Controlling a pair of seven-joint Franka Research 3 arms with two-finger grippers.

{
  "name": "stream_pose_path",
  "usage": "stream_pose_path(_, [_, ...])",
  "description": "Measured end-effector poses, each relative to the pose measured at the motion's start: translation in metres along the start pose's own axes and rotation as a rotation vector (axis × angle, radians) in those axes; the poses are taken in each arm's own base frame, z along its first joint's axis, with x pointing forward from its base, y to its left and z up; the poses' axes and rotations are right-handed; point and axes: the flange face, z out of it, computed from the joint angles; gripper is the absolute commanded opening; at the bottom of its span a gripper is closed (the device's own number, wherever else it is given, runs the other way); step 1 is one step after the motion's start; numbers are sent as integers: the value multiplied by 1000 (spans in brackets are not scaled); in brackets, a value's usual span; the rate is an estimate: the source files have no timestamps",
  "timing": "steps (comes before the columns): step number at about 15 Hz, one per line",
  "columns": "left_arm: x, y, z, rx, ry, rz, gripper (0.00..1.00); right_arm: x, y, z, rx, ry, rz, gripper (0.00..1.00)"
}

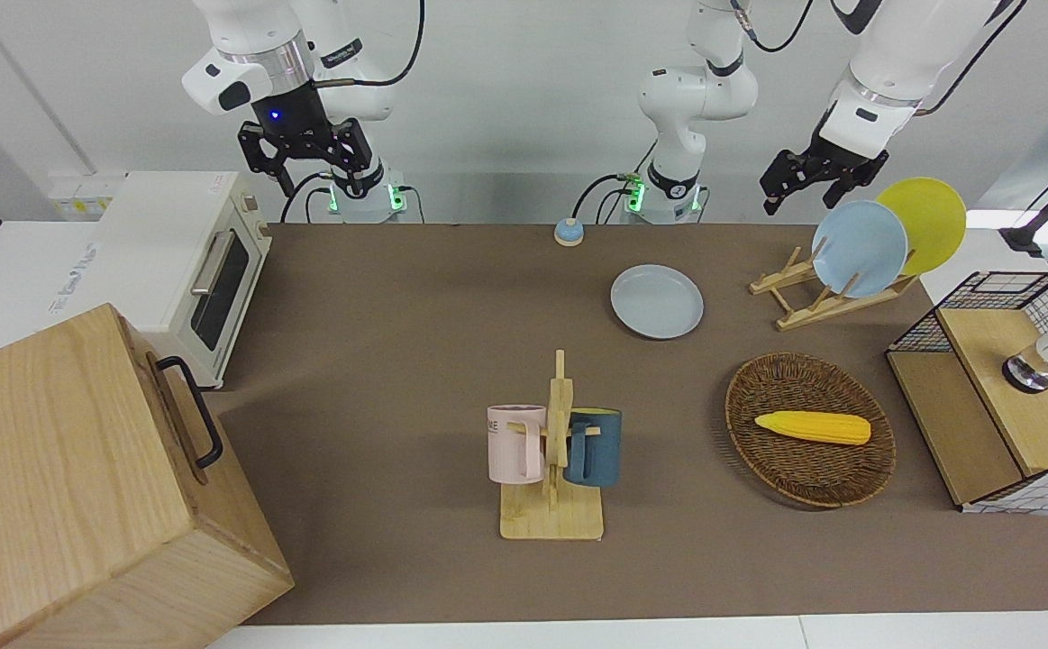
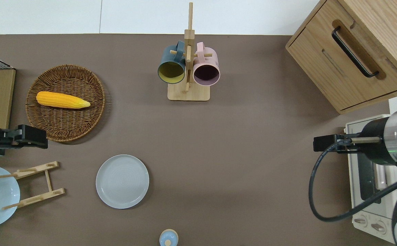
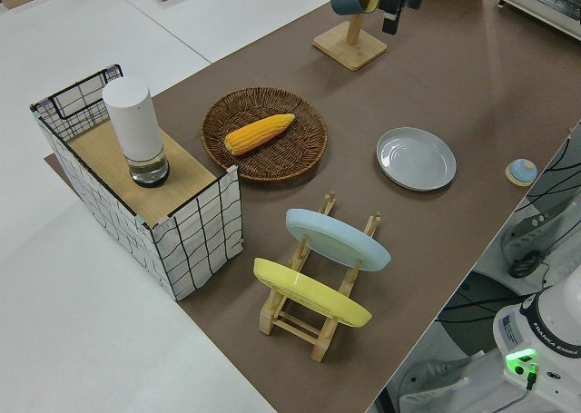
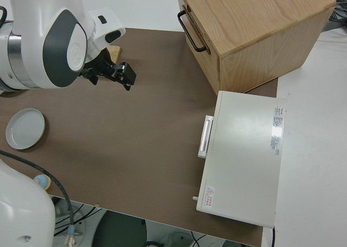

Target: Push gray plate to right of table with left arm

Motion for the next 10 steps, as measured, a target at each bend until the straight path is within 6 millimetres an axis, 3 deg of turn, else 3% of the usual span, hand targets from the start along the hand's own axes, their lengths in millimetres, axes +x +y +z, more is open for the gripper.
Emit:
stream_pose_path(7, [1, -1, 1, -1, 2, -2, 991, 0, 0, 0, 0, 0, 0, 996])
stream_pose_path(10, [-4, -6, 18, -2, 8, -11, 989, 0, 0, 0, 0, 0, 0, 996])
